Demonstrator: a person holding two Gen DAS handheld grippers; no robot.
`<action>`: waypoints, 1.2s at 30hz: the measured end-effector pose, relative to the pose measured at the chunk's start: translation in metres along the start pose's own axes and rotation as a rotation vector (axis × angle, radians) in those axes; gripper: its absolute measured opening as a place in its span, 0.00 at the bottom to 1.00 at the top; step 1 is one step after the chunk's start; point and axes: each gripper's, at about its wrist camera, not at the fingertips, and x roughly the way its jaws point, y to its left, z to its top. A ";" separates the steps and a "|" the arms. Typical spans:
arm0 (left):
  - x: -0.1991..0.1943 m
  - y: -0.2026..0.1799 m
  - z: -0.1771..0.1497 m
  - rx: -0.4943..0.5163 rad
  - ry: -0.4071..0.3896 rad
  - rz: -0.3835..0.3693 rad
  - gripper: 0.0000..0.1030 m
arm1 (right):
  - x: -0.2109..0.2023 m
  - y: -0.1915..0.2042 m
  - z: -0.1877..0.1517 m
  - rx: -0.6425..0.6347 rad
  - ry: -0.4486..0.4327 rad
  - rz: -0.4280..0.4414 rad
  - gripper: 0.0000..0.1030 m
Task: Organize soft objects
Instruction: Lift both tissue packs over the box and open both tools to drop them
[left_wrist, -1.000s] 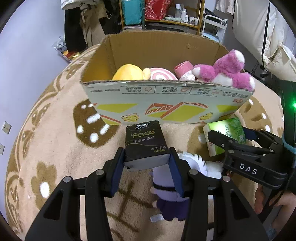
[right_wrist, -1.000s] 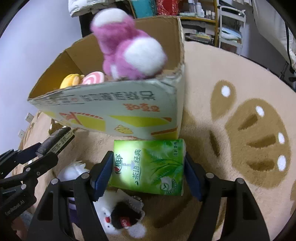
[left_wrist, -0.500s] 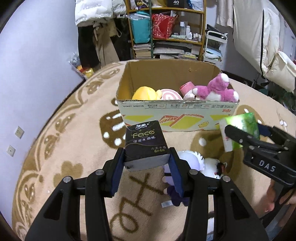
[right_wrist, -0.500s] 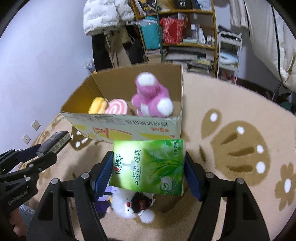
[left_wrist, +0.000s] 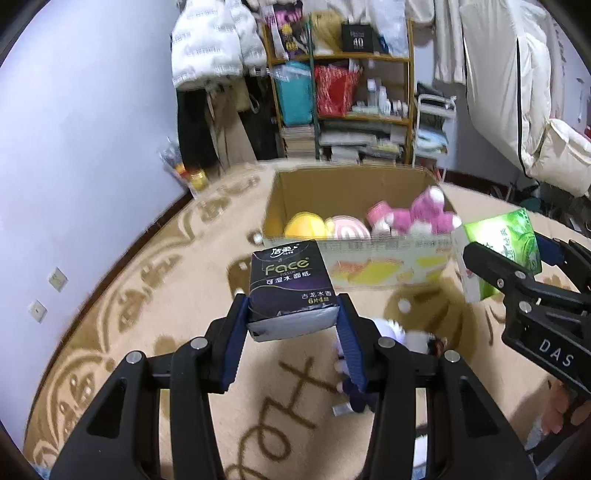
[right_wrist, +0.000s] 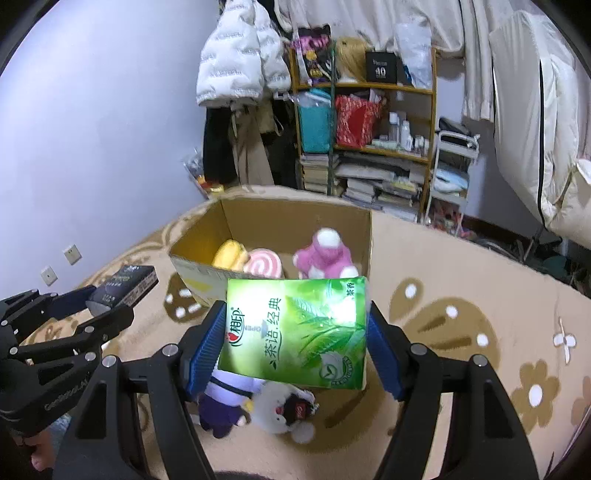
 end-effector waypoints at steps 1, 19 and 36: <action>-0.002 0.000 0.002 0.002 -0.014 0.002 0.44 | -0.002 0.001 0.002 -0.001 -0.009 0.000 0.74; -0.009 0.014 0.058 -0.027 -0.229 -0.005 0.44 | 0.001 -0.003 0.050 -0.017 -0.145 -0.017 0.74; 0.043 0.002 0.086 -0.015 -0.212 -0.024 0.44 | 0.058 -0.012 0.066 -0.075 -0.116 -0.011 0.74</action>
